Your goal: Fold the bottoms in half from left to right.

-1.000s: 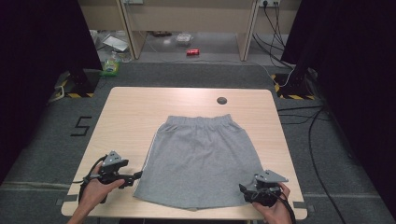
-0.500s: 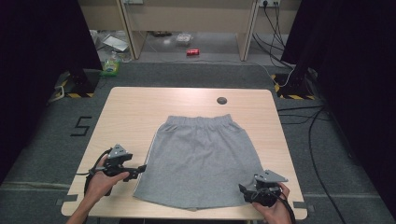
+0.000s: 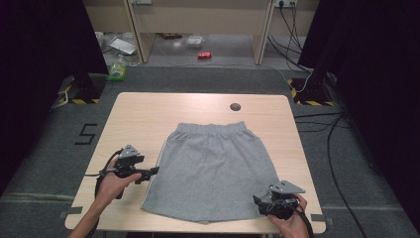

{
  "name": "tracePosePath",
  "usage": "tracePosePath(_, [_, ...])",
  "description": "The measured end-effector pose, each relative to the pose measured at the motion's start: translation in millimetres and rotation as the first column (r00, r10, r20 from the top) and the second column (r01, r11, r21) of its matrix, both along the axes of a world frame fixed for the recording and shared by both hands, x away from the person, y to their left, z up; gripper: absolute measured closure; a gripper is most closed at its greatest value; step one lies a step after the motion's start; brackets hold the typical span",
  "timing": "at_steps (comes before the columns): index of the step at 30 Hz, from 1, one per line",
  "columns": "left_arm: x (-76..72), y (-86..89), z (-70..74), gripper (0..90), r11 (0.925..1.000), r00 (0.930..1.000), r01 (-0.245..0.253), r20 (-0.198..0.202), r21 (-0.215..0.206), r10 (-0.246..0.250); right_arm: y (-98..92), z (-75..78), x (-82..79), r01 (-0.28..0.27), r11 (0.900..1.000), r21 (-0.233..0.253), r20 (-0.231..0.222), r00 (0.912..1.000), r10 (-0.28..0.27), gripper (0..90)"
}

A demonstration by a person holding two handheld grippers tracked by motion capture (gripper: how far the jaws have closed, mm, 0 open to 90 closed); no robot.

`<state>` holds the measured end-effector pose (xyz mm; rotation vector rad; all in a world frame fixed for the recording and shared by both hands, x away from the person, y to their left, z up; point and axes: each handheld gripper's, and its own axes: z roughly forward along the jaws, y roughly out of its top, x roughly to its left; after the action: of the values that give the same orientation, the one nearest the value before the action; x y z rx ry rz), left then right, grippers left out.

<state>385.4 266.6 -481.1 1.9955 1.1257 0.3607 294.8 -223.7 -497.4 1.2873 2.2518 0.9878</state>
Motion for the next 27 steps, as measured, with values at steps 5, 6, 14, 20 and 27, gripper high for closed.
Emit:
tracePosePath(5, [11.0,-4.5,3.4,18.9,1.0000,1.0000,0.000,-0.002,0.000,0.000,-0.4,0.1,0.0,-0.001,1.000,0.001,0.002,1.0000,0.001,25.5])
tracePosePath(6, [14.0,-5.7,3.9,18.8,1.0000,1.0000,-0.001,-0.002,-0.003,0.001,-0.3,0.1,-0.1,-0.001,1.000,0.001,0.001,1.0000,0.001,25.5])
tracePosePath(14, [27.1,-12.2,5.5,18.9,1.0000,1.0000,-0.002,-0.009,0.003,0.002,0.0,-0.4,0.1,0.000,1.000,0.002,-0.003,1.0000,0.000,25.6])
tracePosePath(20, [38.2,-19.1,5.9,18.9,1.0000,0.9999,0.002,-0.014,0.000,-0.002,-0.2,-0.3,0.5,-0.004,1.000,0.000,0.002,1.0000,0.004,25.5])
tracePosePath(27, [53.0,-24.3,4.5,19.0,1.0000,0.9996,-0.006,-0.029,0.006,0.006,0.7,0.2,0.2,-0.005,1.000,0.001,0.000,1.0000,0.005,25.6])
